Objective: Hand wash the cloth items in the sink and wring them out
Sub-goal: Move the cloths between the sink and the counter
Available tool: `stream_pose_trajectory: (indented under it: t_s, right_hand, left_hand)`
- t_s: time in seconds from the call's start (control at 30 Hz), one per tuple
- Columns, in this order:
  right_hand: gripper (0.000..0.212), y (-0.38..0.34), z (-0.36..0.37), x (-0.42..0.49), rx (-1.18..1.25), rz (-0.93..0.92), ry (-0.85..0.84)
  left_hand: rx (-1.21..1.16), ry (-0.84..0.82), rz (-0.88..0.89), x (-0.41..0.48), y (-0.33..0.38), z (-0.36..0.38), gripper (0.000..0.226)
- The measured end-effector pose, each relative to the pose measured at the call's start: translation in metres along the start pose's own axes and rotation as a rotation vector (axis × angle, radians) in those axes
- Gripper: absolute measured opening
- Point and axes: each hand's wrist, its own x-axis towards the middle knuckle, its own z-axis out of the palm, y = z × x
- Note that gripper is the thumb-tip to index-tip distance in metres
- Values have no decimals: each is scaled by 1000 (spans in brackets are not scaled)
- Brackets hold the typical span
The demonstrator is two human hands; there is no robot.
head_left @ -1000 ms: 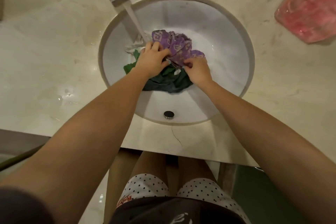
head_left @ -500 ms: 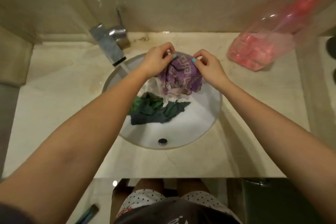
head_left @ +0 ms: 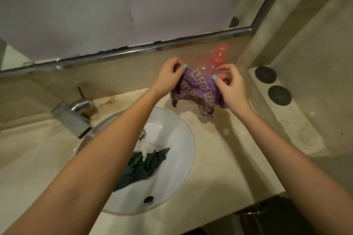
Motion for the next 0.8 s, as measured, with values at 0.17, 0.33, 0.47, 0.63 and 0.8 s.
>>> stream_pose_trajectory:
  t_s: [0.17,0.33,0.47,0.63,0.8]
  right_hand:
    - [11,-12,-19,23,-14,44,187]
    - [33,-24,-20,64,-59,176,188]
    - [36,-22,-21,76,-61,248,135]
    - [41,-20,-19,69,10,280,64]
    - [40,-25,-15,70,57,298,53]
  left_hand:
    - [-75,0,-1,33,31,11,17]
    - [-86,-2,-62,56,41,13,17]
    - [-105,-26,-95,57,42,13,13]
    - [-87,-49,-108,53,40,10,17]
    - [-106,-31,-118,55,45,8,15]
